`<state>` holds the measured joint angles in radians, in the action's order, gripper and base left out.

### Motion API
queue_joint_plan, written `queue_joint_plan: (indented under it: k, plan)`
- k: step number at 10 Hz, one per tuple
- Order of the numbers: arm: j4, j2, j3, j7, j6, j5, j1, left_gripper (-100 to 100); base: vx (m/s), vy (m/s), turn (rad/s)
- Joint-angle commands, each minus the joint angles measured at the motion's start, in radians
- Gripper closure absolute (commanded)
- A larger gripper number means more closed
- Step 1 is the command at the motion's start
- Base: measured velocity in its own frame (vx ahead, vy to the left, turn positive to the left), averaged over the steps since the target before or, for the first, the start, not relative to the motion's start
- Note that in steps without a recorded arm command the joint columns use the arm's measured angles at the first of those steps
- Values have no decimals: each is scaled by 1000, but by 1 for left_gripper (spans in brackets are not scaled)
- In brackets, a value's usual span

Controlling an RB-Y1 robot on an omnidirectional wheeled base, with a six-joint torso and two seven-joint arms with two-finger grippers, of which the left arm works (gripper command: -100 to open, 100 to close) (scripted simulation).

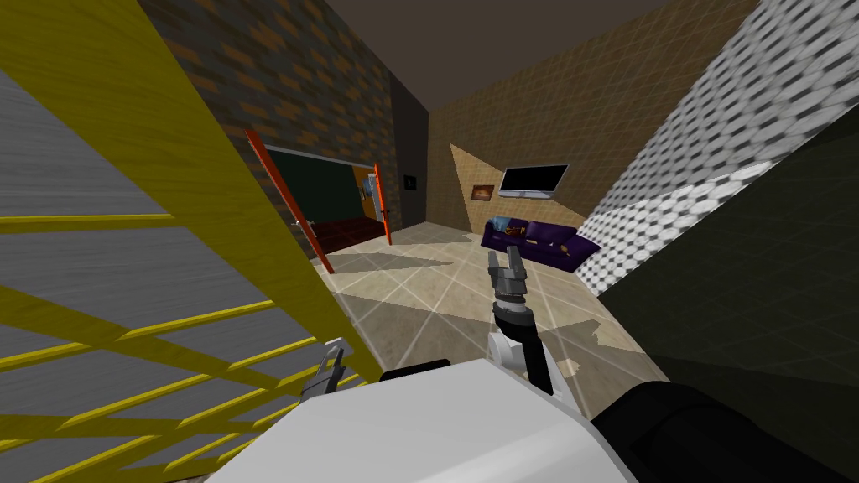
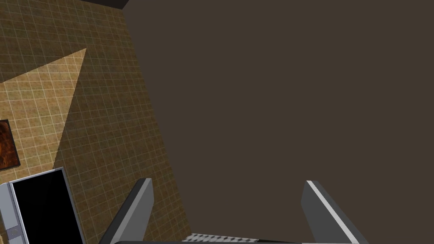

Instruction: Push the door open

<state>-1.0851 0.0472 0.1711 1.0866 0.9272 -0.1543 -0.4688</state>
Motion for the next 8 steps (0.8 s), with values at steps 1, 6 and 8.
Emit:
queue_joint_plan:
  k: [1, 6, 8]
  plan:
    - [-2, 4, 5, -33, 2, 9, 6, 100, 2, 3, -12]
    - [16, 11, 2, -172, 0, 50, 34, 100, 2, 5, -15]
    - [22, 13, 1, -225, 0, 62, 42, 100, 2, 11, -14]
